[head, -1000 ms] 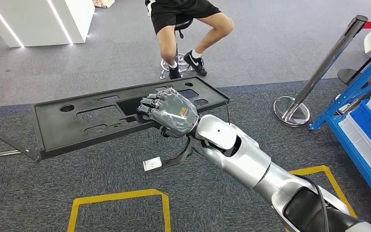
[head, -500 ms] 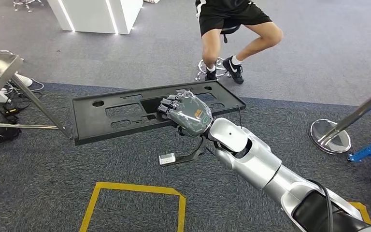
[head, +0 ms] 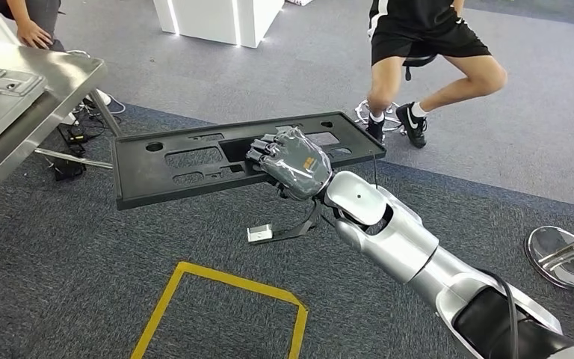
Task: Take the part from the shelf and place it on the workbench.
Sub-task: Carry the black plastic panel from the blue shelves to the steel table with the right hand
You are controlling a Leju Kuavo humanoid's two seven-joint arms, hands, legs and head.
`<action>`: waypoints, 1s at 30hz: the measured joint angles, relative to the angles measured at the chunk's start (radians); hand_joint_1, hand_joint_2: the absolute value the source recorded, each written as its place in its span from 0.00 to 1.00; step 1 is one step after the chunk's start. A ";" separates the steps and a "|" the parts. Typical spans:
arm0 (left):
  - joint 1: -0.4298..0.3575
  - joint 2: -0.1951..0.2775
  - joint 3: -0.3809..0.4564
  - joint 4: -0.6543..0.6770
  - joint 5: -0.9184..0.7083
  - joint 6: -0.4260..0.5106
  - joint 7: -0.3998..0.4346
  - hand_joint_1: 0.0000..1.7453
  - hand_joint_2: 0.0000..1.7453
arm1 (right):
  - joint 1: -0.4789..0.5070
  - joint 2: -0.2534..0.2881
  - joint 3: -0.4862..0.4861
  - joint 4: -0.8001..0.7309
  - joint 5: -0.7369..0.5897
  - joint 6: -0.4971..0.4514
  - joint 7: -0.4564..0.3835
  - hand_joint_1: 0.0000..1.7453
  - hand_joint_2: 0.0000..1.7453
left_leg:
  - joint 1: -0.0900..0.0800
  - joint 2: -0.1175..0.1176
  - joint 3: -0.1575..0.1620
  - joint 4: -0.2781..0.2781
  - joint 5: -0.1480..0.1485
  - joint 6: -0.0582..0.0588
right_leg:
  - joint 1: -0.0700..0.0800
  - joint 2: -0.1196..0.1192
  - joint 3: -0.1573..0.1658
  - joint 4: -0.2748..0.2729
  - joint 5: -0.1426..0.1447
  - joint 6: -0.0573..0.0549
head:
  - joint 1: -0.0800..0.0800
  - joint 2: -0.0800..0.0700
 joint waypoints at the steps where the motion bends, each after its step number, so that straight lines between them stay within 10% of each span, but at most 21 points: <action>1: -0.002 0.001 -0.003 0.002 0.000 0.000 0.000 0.00 1.00 | -0.001 0.002 0.000 0.000 0.000 0.000 0.000 1.00 1.00 | -0.001 -0.013 0.002 -0.002 0.000 0.010 | -0.003 -0.005 0.003 0.000 -0.004 0.006 | 0.001 0.000; 5: -0.013 0.004 -0.016 0.005 0.006 0.003 -0.003 0.00 1.00 | -0.004 0.005 -0.001 0.002 0.000 0.000 0.000 1.00 1.00 | -0.003 -0.059 0.010 -0.008 0.002 0.038 | -0.012 0.101 -0.056 0.135 -0.083 0.015 | 0.003 0.000; 8: -0.022 0.006 -0.027 0.009 0.020 0.009 -0.007 0.00 1.00 | 0.001 0.005 -0.001 0.008 -0.001 0.000 0.000 1.00 1.00 | -0.013 -0.101 0.012 -0.007 0.001 0.050 | -0.002 0.133 -0.146 0.284 -0.119 0.003 | 0.003 0.000; 12: -0.047 0.014 -0.064 0.021 0.072 0.028 -0.030 0.00 1.00 | -0.005 0.005 -0.001 0.011 -0.004 0.000 0.000 1.00 1.00 | -0.023 -0.166 0.018 -0.007 0.001 0.051 | 0.017 0.193 -0.081 0.089 0.019 -0.042 | 0.003 0.000; 14: -0.063 0.020 -0.090 0.030 0.112 0.045 -0.049 0.00 1.00 | -0.013 0.005 -0.001 0.013 -0.004 0.000 0.002 1.00 1.00 | -0.016 -0.191 0.012 -0.007 0.004 0.045 | 0.021 0.229 -0.052 0.019 0.041 -0.058 | 0.005 0.000; 17: -0.087 0.034 -0.135 0.040 0.165 0.065 -0.077 0.00 1.00 | -0.026 0.013 0.000 0.015 -0.004 0.000 0.003 1.00 1.00 | -0.016 -0.208 0.010 -0.012 0.006 0.029 | 0.016 0.196 -0.030 -0.013 0.044 -0.059 | 0.008 0.000; 21: -0.109 0.049 -0.182 0.054 0.213 0.074 -0.103 0.00 1.00 | -0.041 0.019 0.000 0.016 -0.005 0.002 0.009 1.00 1.00 | -0.020 -0.082 -0.030 0.077 -0.052 0.008 | 0.005 0.146 0.007 -0.057 0.053 -0.060 | 0.001 0.000; 26: -0.125 0.056 -0.208 0.065 0.245 0.084 -0.123 0.00 1.00 | -0.048 0.019 0.000 0.016 -0.005 0.005 0.013 1.00 1.00 | -0.008 -0.062 -0.094 0.185 -0.088 -0.009 | 0.002 0.112 0.011 -0.056 0.046 -0.054 | 0.001 0.000; 30: -0.153 0.069 -0.268 0.085 0.320 0.118 -0.164 0.00 1.00 | -0.056 0.022 0.002 0.019 -0.005 0.009 0.018 1.00 1.00 | 0.020 -0.008 -0.041 0.051 0.010 -0.049 | -0.012 0.041 0.017 -0.030 0.013 -0.021 | 0.000 0.000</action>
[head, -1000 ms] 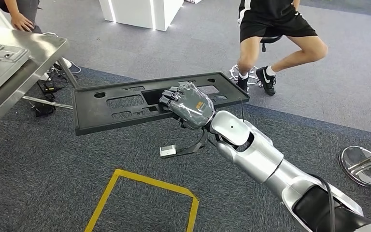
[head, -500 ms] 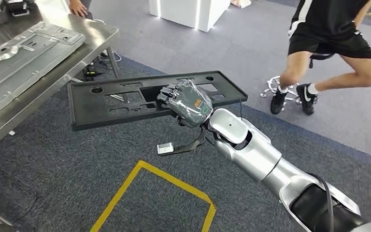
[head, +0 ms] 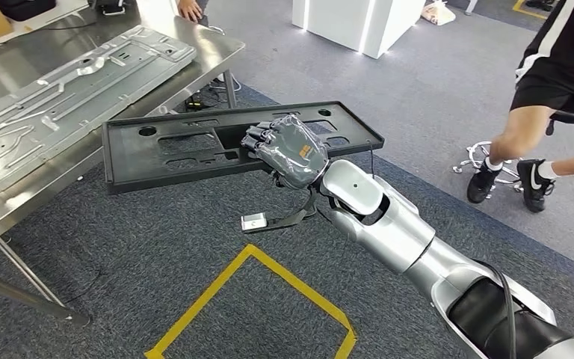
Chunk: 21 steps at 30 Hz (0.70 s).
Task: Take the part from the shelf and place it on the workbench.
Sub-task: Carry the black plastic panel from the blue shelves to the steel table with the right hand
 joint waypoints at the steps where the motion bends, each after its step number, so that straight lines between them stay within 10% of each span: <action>1: -0.005 0.001 -0.012 0.003 0.016 0.006 -0.009 0.00 1.00 | -0.004 0.000 0.000 0.000 -0.001 0.000 0.000 1.00 1.00 | 0.001 0.013 0.020 -0.040 0.013 0.004 | 0.001 -0.009 0.000 0.009 -0.009 0.009 | 0.001 0.000; 5: -0.061 -0.021 -0.050 0.124 0.128 -0.091 -0.121 0.00 1.00 | -0.024 0.011 -0.001 0.002 -0.019 0.008 -0.015 1.00 1.00 | -0.005 -0.013 0.029 -0.052 0.003 0.048 | 0.001 -0.032 0.013 0.018 -0.030 0.034 | 0.004 0.000; 7: -0.114 -0.064 -0.054 0.307 0.193 -0.248 -0.224 0.00 1.00 | -0.039 0.022 -0.001 0.003 -0.036 0.017 -0.030 1.00 1.00 | -0.005 -0.036 0.038 -0.055 0.001 0.064 | -0.006 0.016 -0.006 0.066 -0.058 0.038 | 0.005 0.000; 10: -0.189 -0.119 -0.052 0.578 0.241 -0.424 -0.308 0.00 1.00 | -0.054 0.040 0.002 0.008 -0.054 0.029 -0.050 1.00 1.00 | -0.014 -0.072 0.050 -0.057 -0.007 0.082 | -0.004 0.083 -0.122 0.269 -0.128 0.030 | 0.007 0.000; 12: -0.234 -0.148 -0.044 0.714 0.264 -0.455 -0.306 0.00 1.00 | -0.059 0.051 0.006 0.011 -0.062 0.038 -0.060 1.00 1.00 | -0.023 -0.105 0.059 -0.056 -0.012 0.087 | 0.006 0.090 -0.177 0.324 -0.111 0.017 | 0.008 0.000; 16: -0.308 -0.177 -0.017 0.879 0.303 -0.480 -0.269 0.00 1.00 | -0.096 0.074 0.014 0.012 -0.078 0.059 -0.076 1.00 1.00 | -0.025 -0.167 0.071 -0.056 -0.019 0.084 | 0.031 0.159 -0.123 0.095 0.052 -0.036 | 0.007 0.000; 18: -0.329 -0.187 -0.008 0.929 0.308 -0.485 -0.261 0.00 1.00 | -0.111 0.086 0.017 0.012 -0.082 0.063 -0.079 1.00 1.00 | -0.016 -0.188 0.068 -0.058 -0.022 0.074 | 0.039 0.179 -0.099 0.042 0.066 -0.050 | 0.007 0.000; 21: -0.345 -0.189 0.002 0.980 0.308 -0.485 -0.259 0.00 1.00 | -0.124 0.103 0.019 0.011 -0.083 0.065 -0.079 1.00 1.00 | -0.015 -0.196 0.074 -0.063 -0.031 0.058 | 0.034 0.141 -0.067 0.006 0.064 -0.053 | 0.008 0.000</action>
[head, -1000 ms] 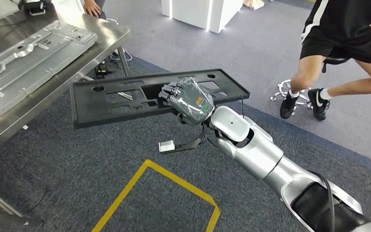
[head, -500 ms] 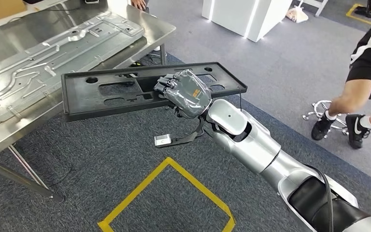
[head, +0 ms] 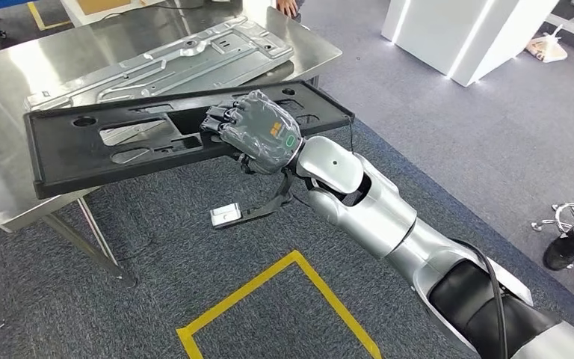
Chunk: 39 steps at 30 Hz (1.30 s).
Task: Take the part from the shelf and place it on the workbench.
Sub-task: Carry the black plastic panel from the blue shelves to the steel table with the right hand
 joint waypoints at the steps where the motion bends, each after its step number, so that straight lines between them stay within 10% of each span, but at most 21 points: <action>1: -0.003 -0.001 0.002 0.012 0.000 0.000 0.000 0.00 1.00 | -0.004 0.004 0.000 0.000 0.000 0.000 0.000 1.00 1.00 | -0.004 0.028 -0.006 0.018 -0.011 -0.004 | -0.004 -0.014 0.017 -0.017 0.000 0.000 | -0.002 0.000; 3: -0.007 -0.005 0.005 0.031 0.000 0.000 0.000 0.00 1.00 | -0.009 0.006 0.000 0.001 -0.001 0.001 0.000 1.00 1.00 | -0.006 0.107 -0.058 0.116 -0.051 -0.015 | -0.007 -0.041 0.046 -0.038 -0.005 0.001 | -0.006 0.000; 6: -0.014 -0.007 0.009 0.048 0.005 0.001 0.002 0.00 1.00 | -0.009 0.009 0.003 0.003 -0.003 0.003 -0.002 1.00 1.00 | 0.009 0.148 -0.155 0.244 -0.065 -0.033 | -0.009 -0.085 0.069 -0.033 -0.032 0.010 | -0.006 0.000; 10: -0.020 -0.005 0.020 0.063 0.014 0.001 0.009 0.00 1.00 | -0.020 0.016 0.007 0.000 -0.008 0.019 -0.001 1.00 1.00 | 0.010 0.205 -0.085 0.044 0.073 -0.038 | -0.012 -0.137 0.101 -0.010 -0.084 0.031 | -0.007 0.000; 12: -0.028 -0.004 0.022 0.068 0.016 0.000 0.010 0.00 1.00 | -0.028 0.017 0.007 -0.004 -0.009 0.031 0.005 1.00 1.00 | 0.002 0.225 -0.064 -0.001 0.076 -0.021 | -0.005 -0.158 0.112 -0.005 -0.101 0.043 | -0.007 0.000; 14: -0.035 -0.002 0.026 0.071 0.021 -0.002 0.014 0.00 1.00 | -0.037 0.018 0.007 -0.011 -0.012 0.047 0.012 1.00 1.00 | 0.002 0.205 -0.060 -0.004 0.067 -0.003 | -0.002 -0.167 0.118 0.002 -0.105 0.052 | -0.006 0.000; 16: -0.042 0.003 0.031 0.074 0.029 -0.009 0.023 0.00 1.00 | -0.048 0.019 0.008 -0.020 -0.015 0.071 0.023 1.00 1.00 | 0.006 0.186 -0.049 -0.009 0.060 0.009 | -0.010 -0.125 0.096 0.053 -0.111 0.059 | -0.005 0.000; 19: -0.060 0.013 0.038 0.076 0.037 -0.023 0.033 0.00 1.00 | -0.067 0.019 0.011 -0.024 -0.016 0.114 0.049 1.00 1.00 | 0.008 0.164 -0.032 -0.012 0.047 0.022 | -0.021 -0.058 -0.021 0.234 -0.170 0.069 | -0.004 0.000; 22: -0.073 0.020 0.045 0.077 0.039 -0.031 0.036 0.00 1.00 | -0.073 0.019 0.016 -0.022 -0.013 0.138 0.068 1.00 1.00 | 0.007 0.141 -0.010 -0.009 0.028 0.022 | -0.021 -0.052 -0.102 0.294 -0.175 0.068 | -0.004 0.000; 25: -0.074 0.023 0.047 0.077 0.039 -0.034 0.036 0.00 1.00 | -0.085 0.018 0.017 -0.019 -0.013 0.144 0.076 1.00 1.00 | 0.004 0.128 0.018 -0.007 0.005 0.015 | -0.012 -0.048 -0.062 0.108 -0.031 0.046 | -0.004 0.000; 27: -0.076 0.025 0.047 0.077 0.039 -0.035 0.037 0.00 1.00 | -0.093 0.019 0.018 -0.016 -0.013 0.145 0.077 1.00 1.00 | 0.004 0.125 0.025 -0.009 -0.003 0.005 | -0.004 -0.046 -0.040 0.029 0.007 0.034 | -0.003 0.000; 32: -0.080 0.031 0.047 0.079 0.039 -0.036 0.037 0.00 1.00 | -0.102 0.023 0.022 -0.014 -0.013 0.147 0.078 1.00 1.00 | 0.004 0.136 0.016 0.052 -0.024 -0.021 | -0.011 -0.047 0.012 -0.007 0.000 0.015 | -0.002 0.000; 36: -0.083 0.033 0.047 0.080 0.039 -0.036 0.037 0.00 1.00 | -0.106 0.027 0.024 -0.011 -0.011 0.148 0.079 1.00 1.00 | 0.010 0.146 -0.118 0.256 -0.103 -0.041 | -0.011 -0.047 0.036 -0.009 -0.022 0.010 | -0.003 0.000; 39: -0.081 0.036 0.047 0.081 0.036 -0.039 0.035 0.00 1.00 | -0.105 0.028 0.025 -0.007 -0.005 0.150 0.089 1.00 1.00 | 0.013 0.150 -0.108 0.151 -0.004 -0.041 | -0.013 -0.046 0.061 0.000 -0.049 0.017 | -0.003 0.000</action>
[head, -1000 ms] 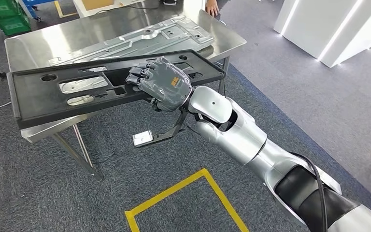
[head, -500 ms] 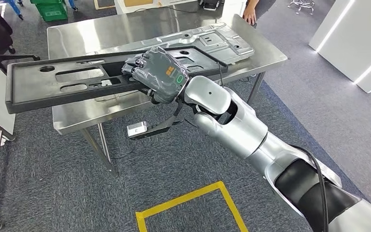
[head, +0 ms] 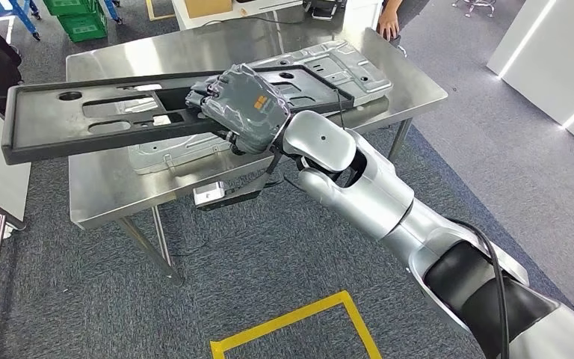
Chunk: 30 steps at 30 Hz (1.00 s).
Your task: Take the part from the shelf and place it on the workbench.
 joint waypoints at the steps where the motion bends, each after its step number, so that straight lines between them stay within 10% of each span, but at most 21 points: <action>1: 0.000 0.002 0.000 0.000 -0.001 -0.002 -0.002 0.00 1.00 | -0.001 0.001 0.000 0.001 0.003 0.003 0.005 1.00 1.00 | 0.000 0.001 0.019 -0.062 0.038 0.002 | 0.000 -0.001 0.008 0.005 -0.010 0.004 | 0.000 0.000; 8: -0.006 0.006 0.000 0.002 -0.005 -0.015 -0.020 0.00 1.00 | -0.009 0.025 0.007 0.010 0.047 0.031 0.058 1.00 1.00 | -0.005 0.002 0.049 -0.153 0.068 0.042 | 0.002 -0.001 -0.004 0.046 -0.063 0.041 | -0.001 0.000; 13: -0.006 0.006 0.000 0.002 -0.005 -0.011 -0.028 0.00 1.00 | -0.026 0.013 0.008 0.059 0.073 0.060 0.081 1.00 1.00 | -0.004 -0.002 0.063 -0.152 0.051 0.058 | -0.003 0.000 -0.177 0.310 -0.124 0.055 | 0.000 0.000; 18: -0.001 0.001 0.000 0.002 -0.004 -0.013 -0.036 0.00 1.00 | -0.065 -0.020 0.008 0.154 0.085 0.069 0.073 1.00 1.00 | -0.009 -0.014 0.085 -0.149 0.033 0.049 | 0.010 -0.001 -0.105 0.057 0.050 0.022 | 0.000 0.000; 30: 0.002 -0.001 0.000 0.004 -0.002 -0.023 -0.051 0.00 1.00 | -0.110 -0.046 0.008 0.333 0.121 0.068 0.083 1.00 1.00 | -0.011 -0.008 0.090 -0.159 0.032 0.039 | 0.010 0.007 -0.090 0.022 0.050 0.029 | 0.003 0.000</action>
